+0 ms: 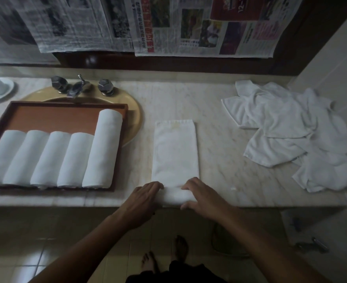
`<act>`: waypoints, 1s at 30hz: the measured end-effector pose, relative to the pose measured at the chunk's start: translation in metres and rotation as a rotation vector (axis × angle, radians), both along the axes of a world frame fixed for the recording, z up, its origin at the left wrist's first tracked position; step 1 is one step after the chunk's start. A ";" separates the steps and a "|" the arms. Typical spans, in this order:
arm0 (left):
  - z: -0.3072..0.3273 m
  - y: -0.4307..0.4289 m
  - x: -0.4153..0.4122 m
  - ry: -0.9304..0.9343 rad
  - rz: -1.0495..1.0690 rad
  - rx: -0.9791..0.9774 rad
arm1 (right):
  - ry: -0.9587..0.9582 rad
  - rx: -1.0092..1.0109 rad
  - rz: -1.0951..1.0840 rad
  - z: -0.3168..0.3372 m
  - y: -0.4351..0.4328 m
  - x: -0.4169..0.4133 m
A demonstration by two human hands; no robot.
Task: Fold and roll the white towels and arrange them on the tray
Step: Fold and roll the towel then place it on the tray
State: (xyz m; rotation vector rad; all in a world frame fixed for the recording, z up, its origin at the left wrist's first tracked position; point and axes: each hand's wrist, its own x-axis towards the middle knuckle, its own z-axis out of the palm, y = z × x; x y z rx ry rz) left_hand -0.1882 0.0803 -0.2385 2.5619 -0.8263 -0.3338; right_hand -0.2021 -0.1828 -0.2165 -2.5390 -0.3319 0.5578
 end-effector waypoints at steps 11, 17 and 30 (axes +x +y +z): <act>-0.001 -0.020 0.012 0.211 0.312 -0.039 | -0.094 -0.164 -0.124 0.003 0.009 0.008; -0.001 -0.032 0.030 0.299 0.411 -0.013 | -0.526 -0.190 -0.120 -0.007 0.039 -0.028; -0.012 -0.042 0.005 -0.154 0.127 0.247 | -0.296 -0.308 0.070 -0.011 0.029 0.010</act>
